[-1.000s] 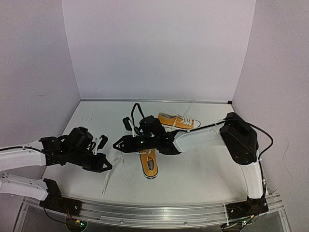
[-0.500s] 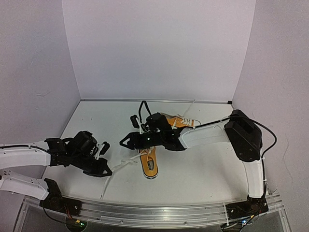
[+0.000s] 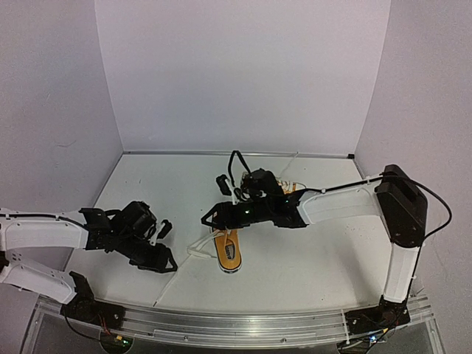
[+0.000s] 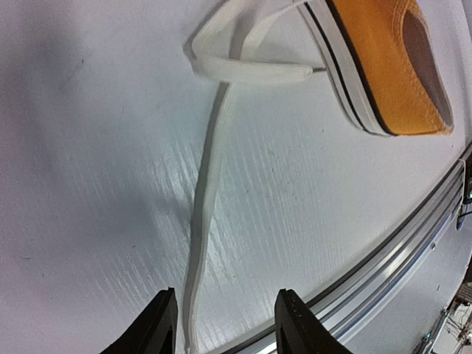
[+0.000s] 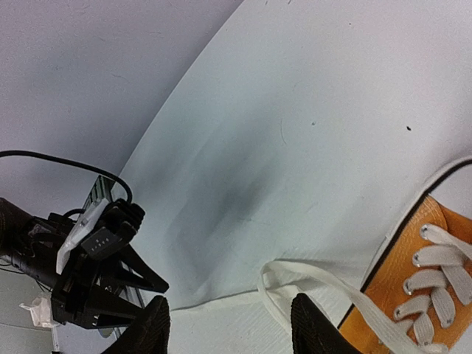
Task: Tie the shoes
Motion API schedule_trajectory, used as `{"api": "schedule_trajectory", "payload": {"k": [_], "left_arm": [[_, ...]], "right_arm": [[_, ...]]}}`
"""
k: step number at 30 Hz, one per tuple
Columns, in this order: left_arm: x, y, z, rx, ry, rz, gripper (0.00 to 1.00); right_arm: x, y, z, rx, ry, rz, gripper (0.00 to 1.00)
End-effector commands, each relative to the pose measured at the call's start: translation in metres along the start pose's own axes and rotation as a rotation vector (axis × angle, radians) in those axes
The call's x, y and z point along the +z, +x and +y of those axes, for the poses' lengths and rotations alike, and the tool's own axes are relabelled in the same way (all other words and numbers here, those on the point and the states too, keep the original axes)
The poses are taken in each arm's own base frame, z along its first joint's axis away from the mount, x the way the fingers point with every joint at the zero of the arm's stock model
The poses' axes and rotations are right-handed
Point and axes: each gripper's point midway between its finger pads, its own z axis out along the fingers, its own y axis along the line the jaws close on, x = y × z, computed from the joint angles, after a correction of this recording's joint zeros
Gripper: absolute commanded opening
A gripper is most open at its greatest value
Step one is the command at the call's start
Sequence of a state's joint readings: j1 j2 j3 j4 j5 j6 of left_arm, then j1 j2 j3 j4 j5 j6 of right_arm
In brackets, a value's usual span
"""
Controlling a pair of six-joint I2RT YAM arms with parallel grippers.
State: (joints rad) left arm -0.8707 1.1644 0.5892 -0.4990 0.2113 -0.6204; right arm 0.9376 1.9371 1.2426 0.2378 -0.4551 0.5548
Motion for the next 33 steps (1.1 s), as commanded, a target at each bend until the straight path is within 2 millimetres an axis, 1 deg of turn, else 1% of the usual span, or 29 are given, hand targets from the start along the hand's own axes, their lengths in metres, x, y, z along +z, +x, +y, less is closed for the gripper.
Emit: {"api": "schedule_trajectory", "payload": {"k": [1,3,5,8,13,16,20,23,25,29,33], "left_arm": [[-0.003,-0.05,-0.022,0.061,-0.022,-0.107,0.47],[0.008,-0.06,-0.023,0.057,-0.041,-0.102,0.45],[0.016,-0.073,-0.029,0.056,-0.043,-0.115,0.43],[0.028,-0.084,-0.031,0.046,-0.055,-0.113,0.4],[0.046,-0.092,-0.023,0.019,-0.089,-0.092,0.4],[0.052,-0.097,-0.014,-0.013,-0.113,-0.09,0.41],[0.059,-0.1,-0.002,-0.045,-0.146,-0.08,0.47],[0.065,-0.1,0.001,-0.05,-0.158,-0.065,0.47],[0.068,-0.1,-0.001,-0.043,-0.151,-0.053,0.42],[0.068,-0.098,-0.004,-0.036,-0.136,-0.04,0.25],[0.051,-0.101,-0.01,-0.028,-0.126,-0.066,0.15]], "right_arm": [[-0.035,-0.016,0.002,-0.01,0.027,-0.07,0.53],[-0.043,-0.014,-0.001,-0.003,0.038,-0.075,0.53],[-0.053,-0.014,-0.002,0.002,0.043,-0.087,0.53],[-0.065,-0.011,-0.005,0.012,0.058,-0.099,0.53],[-0.08,-0.01,-0.009,0.021,0.075,-0.119,0.53],[-0.084,-0.01,-0.01,0.021,0.078,-0.123,0.54],[-0.085,-0.009,-0.011,0.024,0.08,-0.123,0.54],[-0.085,-0.01,-0.012,0.025,0.083,-0.125,0.54],[-0.086,-0.01,-0.014,0.027,0.085,-0.125,0.54],[-0.087,-0.01,-0.014,0.029,0.086,-0.127,0.54],[-0.089,-0.011,-0.014,0.029,0.086,-0.132,0.54]]}}
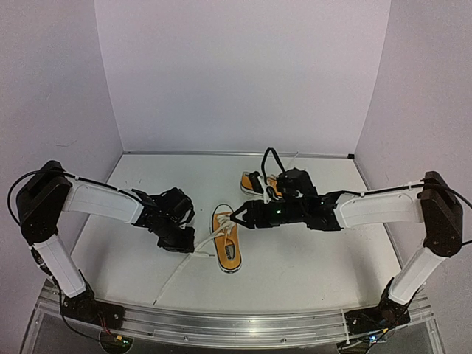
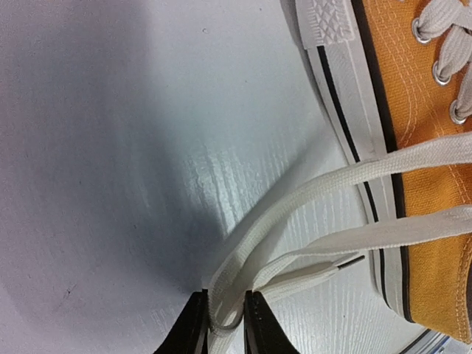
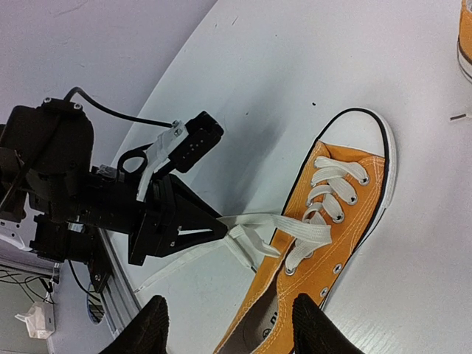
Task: Tie the shoes
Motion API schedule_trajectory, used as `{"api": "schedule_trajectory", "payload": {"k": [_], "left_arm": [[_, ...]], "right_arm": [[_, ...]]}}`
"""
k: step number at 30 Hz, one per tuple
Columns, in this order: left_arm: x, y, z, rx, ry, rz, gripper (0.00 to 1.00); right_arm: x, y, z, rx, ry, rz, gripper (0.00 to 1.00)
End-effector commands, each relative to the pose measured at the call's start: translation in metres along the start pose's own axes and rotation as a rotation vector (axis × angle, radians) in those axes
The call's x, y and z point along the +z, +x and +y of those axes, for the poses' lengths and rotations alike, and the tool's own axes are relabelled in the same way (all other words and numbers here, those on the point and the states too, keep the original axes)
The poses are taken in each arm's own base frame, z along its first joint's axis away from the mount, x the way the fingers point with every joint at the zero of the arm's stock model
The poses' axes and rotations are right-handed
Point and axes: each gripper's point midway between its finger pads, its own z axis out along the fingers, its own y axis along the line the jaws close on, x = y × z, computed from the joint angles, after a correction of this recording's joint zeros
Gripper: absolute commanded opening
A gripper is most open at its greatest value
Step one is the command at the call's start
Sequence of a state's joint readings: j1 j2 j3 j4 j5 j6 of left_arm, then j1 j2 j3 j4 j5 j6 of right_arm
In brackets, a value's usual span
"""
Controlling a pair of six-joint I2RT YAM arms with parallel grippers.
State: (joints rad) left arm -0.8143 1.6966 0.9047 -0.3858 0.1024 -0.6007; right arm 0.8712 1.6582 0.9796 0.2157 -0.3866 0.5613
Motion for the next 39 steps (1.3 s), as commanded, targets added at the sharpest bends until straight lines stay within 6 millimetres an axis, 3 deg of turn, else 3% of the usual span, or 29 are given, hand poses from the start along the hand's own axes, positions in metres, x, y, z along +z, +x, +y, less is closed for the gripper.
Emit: {"api": "schedule_trajectory", "payload": {"k": [1,4,10,17,23,28,32,36,39], "left_arm": [[-0.029,-0.019,-0.015,0.018,0.039,-0.071,0.13],[-0.047,-0.027,-0.017,0.027,0.037,-0.098,0.05],[-0.069,-0.04,-0.016,0.036,0.052,-0.128,0.0],[-0.074,-0.062,0.025,0.038,-0.108,-0.164,0.01],[-0.063,-0.069,0.048,0.095,-0.262,-0.129,0.13],[-0.064,-0.053,0.044,0.116,-0.22,-0.078,0.24],[-0.078,-0.028,0.045,0.114,-0.168,-0.053,0.32],[-0.089,0.001,0.043,0.109,-0.105,-0.011,0.47],[-0.095,0.015,0.041,0.117,-0.124,-0.002,0.48]], "right_arm": [[-0.014,-0.016,0.01,-0.008,-0.018,-0.056,0.54],[-0.014,-0.016,0.01,-0.008,-0.02,-0.056,0.54],[-0.014,-0.017,0.011,-0.01,-0.024,-0.055,0.54],[-0.014,-0.016,0.009,-0.01,-0.023,-0.052,0.54],[-0.014,-0.014,0.009,-0.011,-0.025,-0.046,0.54],[-0.014,-0.013,0.004,-0.009,-0.017,-0.044,0.55],[-0.012,-0.014,-0.004,-0.009,-0.002,-0.035,0.54],[-0.006,-0.015,-0.014,-0.021,0.02,-0.017,0.54],[0.001,-0.016,-0.019,-0.033,0.033,0.001,0.53]]}}
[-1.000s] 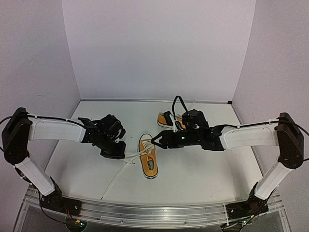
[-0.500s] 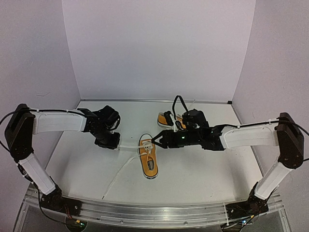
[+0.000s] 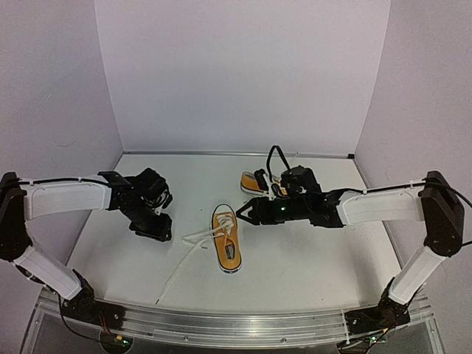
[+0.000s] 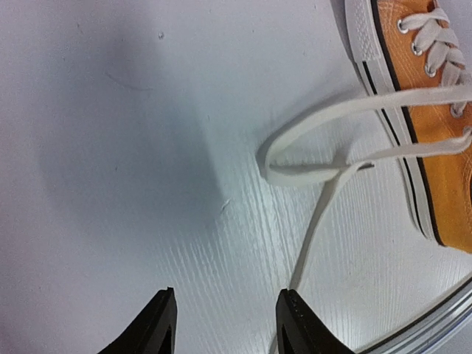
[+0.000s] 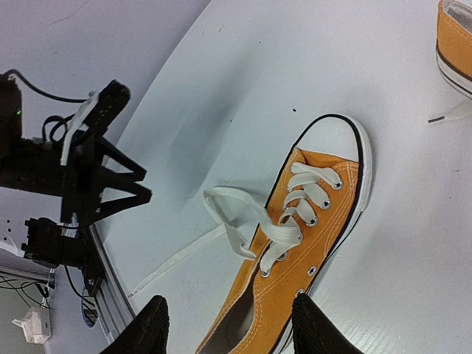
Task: Tie the shoes
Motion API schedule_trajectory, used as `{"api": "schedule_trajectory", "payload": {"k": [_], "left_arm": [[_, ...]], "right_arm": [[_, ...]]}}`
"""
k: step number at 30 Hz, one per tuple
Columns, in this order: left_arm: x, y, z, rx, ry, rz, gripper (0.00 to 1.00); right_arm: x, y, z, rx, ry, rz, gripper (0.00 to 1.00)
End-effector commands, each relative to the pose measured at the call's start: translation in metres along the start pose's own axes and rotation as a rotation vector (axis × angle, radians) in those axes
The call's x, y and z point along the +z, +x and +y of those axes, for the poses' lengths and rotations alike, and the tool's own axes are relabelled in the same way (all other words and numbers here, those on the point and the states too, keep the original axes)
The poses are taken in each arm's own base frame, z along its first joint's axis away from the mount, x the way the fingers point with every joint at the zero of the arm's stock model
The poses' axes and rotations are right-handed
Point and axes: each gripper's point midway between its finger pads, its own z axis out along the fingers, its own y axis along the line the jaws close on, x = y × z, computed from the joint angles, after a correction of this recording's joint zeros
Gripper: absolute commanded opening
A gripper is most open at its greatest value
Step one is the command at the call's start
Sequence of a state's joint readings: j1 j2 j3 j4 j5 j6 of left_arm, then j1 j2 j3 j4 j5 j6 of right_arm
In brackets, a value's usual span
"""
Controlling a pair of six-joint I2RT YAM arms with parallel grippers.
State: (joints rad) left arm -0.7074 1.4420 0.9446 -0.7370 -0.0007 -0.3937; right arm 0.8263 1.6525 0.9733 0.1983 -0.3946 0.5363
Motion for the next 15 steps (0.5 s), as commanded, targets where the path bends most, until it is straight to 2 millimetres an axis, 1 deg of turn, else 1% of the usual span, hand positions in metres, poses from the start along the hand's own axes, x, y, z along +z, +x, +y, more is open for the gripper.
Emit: {"api": "schedule_trajectory", "payload": {"k": [1,3,7,10,13,15], "left_arm": [[-0.015,0.022,-0.015,0.02,0.052,0.037,0.48],[-0.011,0.034,-0.024,0.02,0.073,0.104,0.47],[0.0,0.066,-0.031,0.043,0.017,0.209,0.44],[0.003,0.087,-0.035,0.037,0.007,0.255,0.41],[0.003,0.1,-0.039,0.024,0.031,0.269,0.38],[0.006,0.108,-0.04,0.015,0.037,0.284,0.36]], "right_arm": [[0.01,-0.008,-0.001,-0.04,0.001,0.015,0.53],[0.014,-0.008,-0.004,-0.042,0.005,0.025,0.53],[0.016,-0.011,-0.006,-0.047,0.01,0.028,0.52],[0.014,-0.015,-0.008,-0.047,0.015,0.02,0.52],[0.013,-0.015,-0.01,-0.046,0.017,0.02,0.52],[0.014,-0.016,-0.011,-0.046,0.017,0.021,0.52]]}}
